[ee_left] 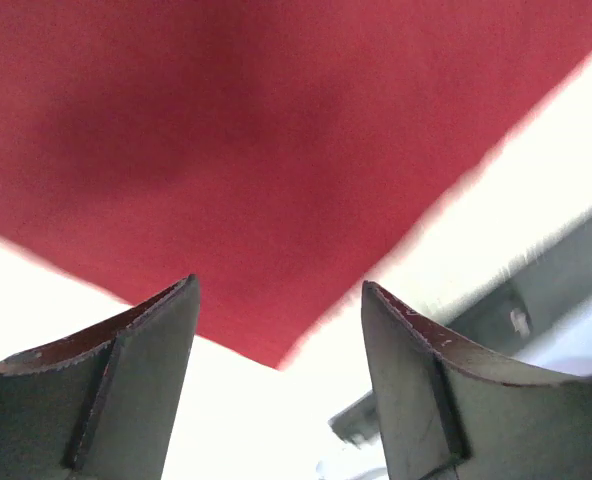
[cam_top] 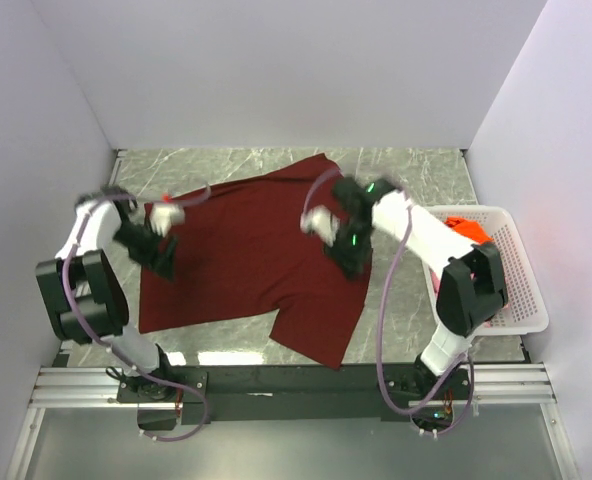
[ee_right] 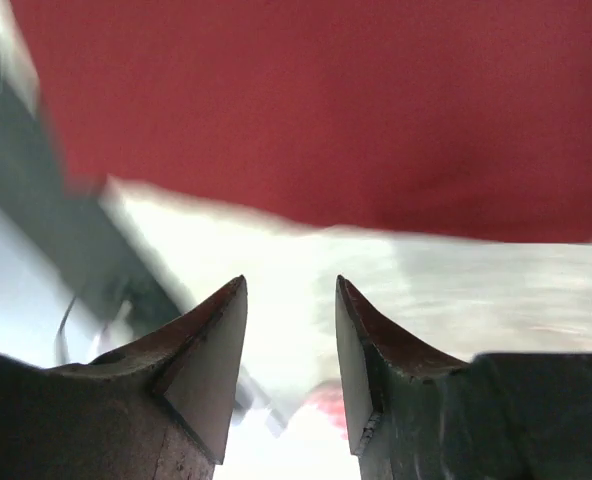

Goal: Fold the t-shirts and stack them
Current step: Flatten the tshirt out, then fold the tshirt

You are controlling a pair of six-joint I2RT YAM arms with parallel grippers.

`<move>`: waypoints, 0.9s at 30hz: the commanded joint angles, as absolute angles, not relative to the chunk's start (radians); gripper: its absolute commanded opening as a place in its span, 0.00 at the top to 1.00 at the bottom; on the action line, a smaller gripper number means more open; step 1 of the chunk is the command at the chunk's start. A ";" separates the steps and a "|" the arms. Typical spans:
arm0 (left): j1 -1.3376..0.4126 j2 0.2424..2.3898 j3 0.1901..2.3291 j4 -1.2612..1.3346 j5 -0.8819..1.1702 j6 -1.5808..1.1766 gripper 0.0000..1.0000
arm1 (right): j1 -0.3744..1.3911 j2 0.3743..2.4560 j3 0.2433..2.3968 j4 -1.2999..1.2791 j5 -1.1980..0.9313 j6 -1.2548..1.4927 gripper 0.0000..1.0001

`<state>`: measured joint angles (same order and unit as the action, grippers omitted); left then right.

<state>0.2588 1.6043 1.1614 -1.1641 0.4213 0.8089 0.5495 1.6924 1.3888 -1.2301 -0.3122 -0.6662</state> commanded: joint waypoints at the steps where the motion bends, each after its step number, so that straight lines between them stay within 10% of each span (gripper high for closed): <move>1: 0.275 1.666 1.388 -1.094 0.572 0.709 0.28 | 0.436 1.797 1.740 -1.117 -0.345 -0.589 0.53; 8: 0.275 1.859 1.639 -0.790 0.483 0.344 0.28 | 0.282 2.325 2.534 -0.971 -0.255 -0.251 0.48; 15: 0.285 1.951 1.730 -0.700 0.436 0.124 0.28 | 0.199 2.269 2.192 -0.283 -0.195 -0.017 0.46; 27: 0.284 2.017 1.815 -0.735 0.377 0.091 0.28 | 0.126 2.514 2.332 -0.143 -0.397 0.334 0.45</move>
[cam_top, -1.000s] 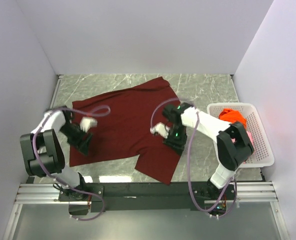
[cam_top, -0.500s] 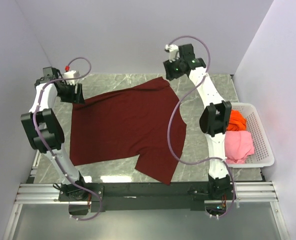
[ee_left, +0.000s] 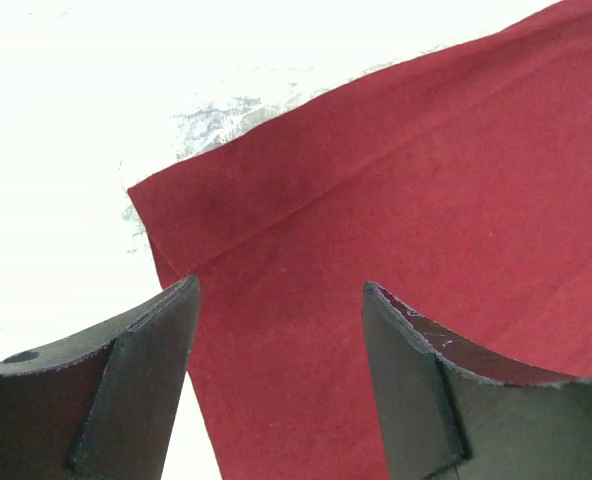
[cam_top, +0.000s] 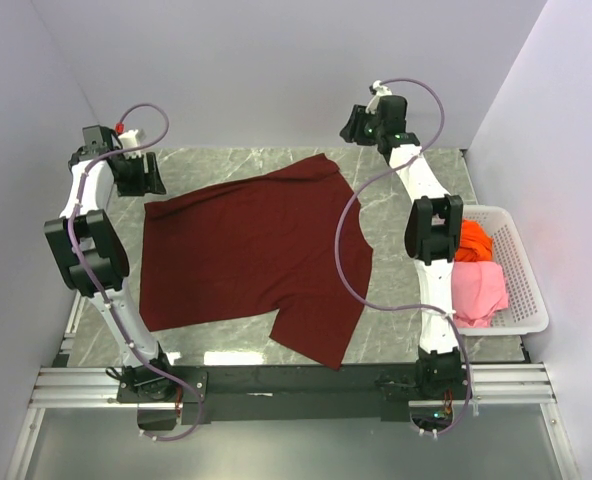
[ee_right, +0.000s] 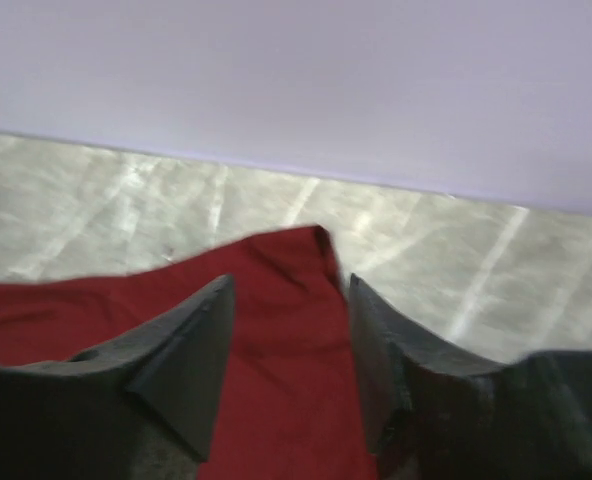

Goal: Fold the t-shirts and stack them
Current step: Fold the tshirt

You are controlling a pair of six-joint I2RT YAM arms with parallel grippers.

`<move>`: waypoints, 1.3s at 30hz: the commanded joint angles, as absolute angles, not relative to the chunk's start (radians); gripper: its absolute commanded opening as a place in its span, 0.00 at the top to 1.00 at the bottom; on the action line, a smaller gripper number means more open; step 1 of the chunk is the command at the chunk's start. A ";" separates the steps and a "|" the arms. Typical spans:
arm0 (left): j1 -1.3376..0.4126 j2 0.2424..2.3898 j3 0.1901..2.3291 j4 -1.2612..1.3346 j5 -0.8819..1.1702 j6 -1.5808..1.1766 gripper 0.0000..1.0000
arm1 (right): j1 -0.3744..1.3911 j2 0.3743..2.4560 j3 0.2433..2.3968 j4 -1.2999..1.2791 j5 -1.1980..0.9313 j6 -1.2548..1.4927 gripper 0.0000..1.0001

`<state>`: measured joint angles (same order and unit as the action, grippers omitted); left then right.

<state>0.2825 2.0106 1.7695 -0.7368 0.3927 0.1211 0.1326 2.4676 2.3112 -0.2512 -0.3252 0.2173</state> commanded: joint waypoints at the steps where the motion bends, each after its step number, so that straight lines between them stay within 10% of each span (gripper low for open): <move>1: 0.285 2.019 1.815 -0.736 0.377 0.089 0.28 | 0.123 2.523 2.344 -0.143 -0.420 0.362 0.42; 39: 0.278 2.065 1.810 -0.749 0.354 0.084 0.28 | 0.072 2.669 2.284 -0.137 -0.587 0.727 0.50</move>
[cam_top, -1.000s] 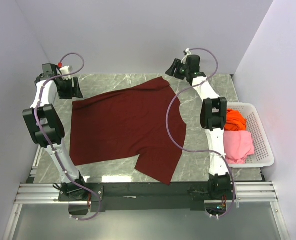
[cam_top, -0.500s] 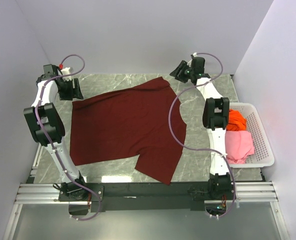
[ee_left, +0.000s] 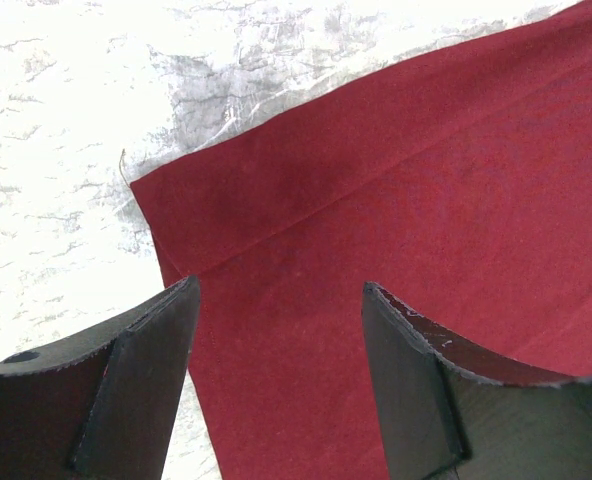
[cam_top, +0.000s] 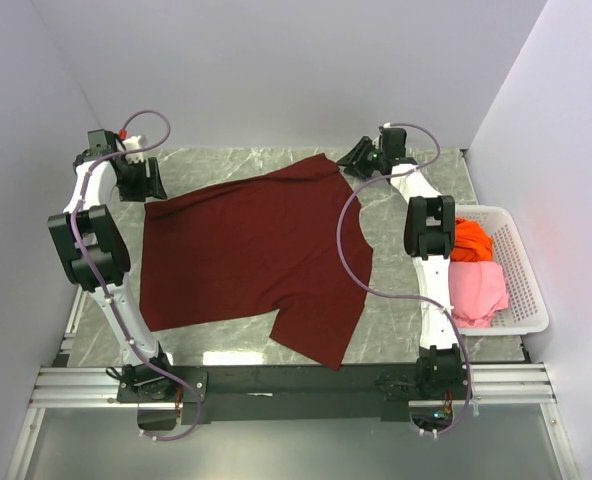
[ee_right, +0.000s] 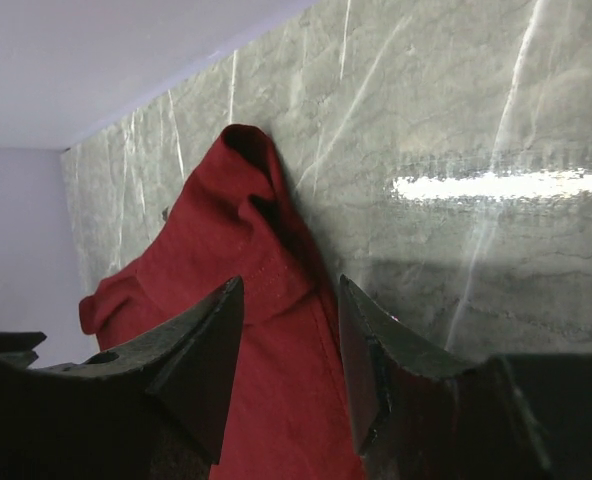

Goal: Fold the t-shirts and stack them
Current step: Fold the tshirt

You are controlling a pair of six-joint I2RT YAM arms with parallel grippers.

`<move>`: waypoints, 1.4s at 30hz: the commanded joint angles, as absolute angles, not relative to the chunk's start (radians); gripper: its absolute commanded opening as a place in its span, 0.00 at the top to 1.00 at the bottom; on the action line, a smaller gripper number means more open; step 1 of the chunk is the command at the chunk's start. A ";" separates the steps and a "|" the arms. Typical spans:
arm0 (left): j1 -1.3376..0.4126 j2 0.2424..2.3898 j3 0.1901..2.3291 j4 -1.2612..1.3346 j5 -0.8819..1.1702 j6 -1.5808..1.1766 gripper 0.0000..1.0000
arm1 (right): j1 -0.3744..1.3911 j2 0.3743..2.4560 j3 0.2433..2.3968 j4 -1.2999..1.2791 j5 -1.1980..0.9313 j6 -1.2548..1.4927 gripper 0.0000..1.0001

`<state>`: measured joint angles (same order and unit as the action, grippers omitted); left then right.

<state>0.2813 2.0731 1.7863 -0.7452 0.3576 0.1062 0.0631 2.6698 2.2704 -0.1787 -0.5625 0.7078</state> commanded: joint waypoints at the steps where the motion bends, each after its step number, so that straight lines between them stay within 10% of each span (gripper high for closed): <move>1: 0.273 2.066 1.809 -0.750 0.354 0.084 0.28 | 0.074 2.672 2.286 -0.137 -0.589 0.727 0.50; 27: 0.247 2.092 1.832 -0.764 0.347 0.089 0.28 | 0.089 2.712 2.312 -0.129 -0.574 0.813 0.44; 42: 0.222 2.098 1.824 -0.770 0.336 0.092 0.28 | 0.095 2.729 2.332 -0.088 -0.571 0.845 0.57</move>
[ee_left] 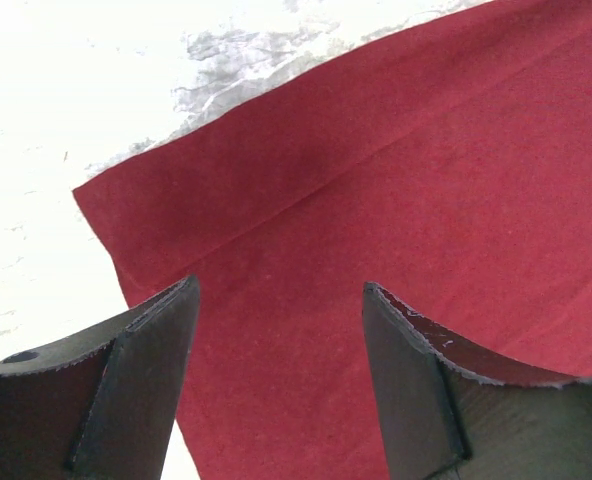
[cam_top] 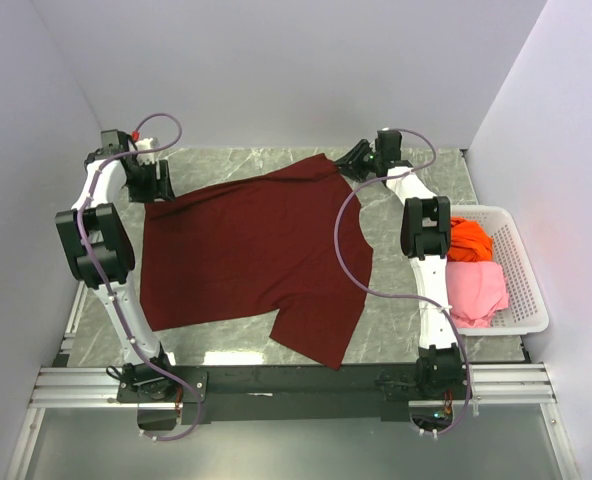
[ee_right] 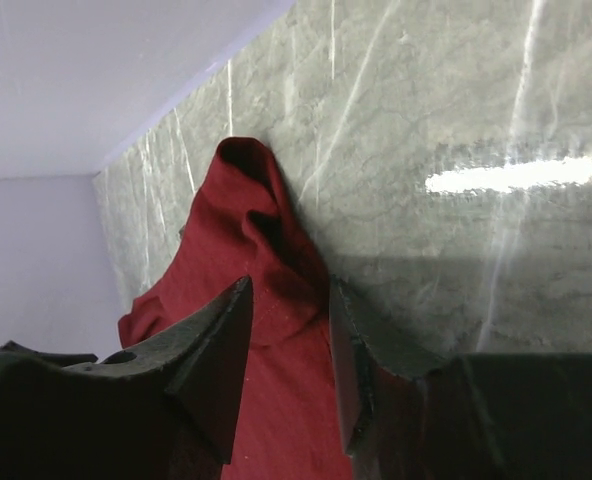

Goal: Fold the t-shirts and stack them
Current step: Fold the tshirt

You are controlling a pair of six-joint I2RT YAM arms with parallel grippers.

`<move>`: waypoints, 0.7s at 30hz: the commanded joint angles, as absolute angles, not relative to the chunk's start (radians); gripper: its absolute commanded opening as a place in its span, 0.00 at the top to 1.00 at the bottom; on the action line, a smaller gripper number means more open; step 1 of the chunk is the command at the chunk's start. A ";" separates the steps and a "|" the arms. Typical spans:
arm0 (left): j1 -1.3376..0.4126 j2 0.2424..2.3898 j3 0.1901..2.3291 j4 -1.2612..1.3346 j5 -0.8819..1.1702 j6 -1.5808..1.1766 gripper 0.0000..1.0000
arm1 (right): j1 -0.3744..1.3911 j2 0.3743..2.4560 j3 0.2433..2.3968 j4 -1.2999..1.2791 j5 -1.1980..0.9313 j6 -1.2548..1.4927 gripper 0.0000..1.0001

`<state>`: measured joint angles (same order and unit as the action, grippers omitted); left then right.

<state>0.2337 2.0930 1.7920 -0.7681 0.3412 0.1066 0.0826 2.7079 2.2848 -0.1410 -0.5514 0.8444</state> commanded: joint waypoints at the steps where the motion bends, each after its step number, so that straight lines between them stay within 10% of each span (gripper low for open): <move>1: 0.221 2.102 1.825 -0.770 0.333 0.097 0.28 | 0.098 2.735 2.348 -0.074 -0.581 0.839 0.57; 21: 0.201 2.111 1.829 -0.769 0.322 0.095 0.28 | 0.092 2.711 2.364 0.026 -0.600 0.824 0.55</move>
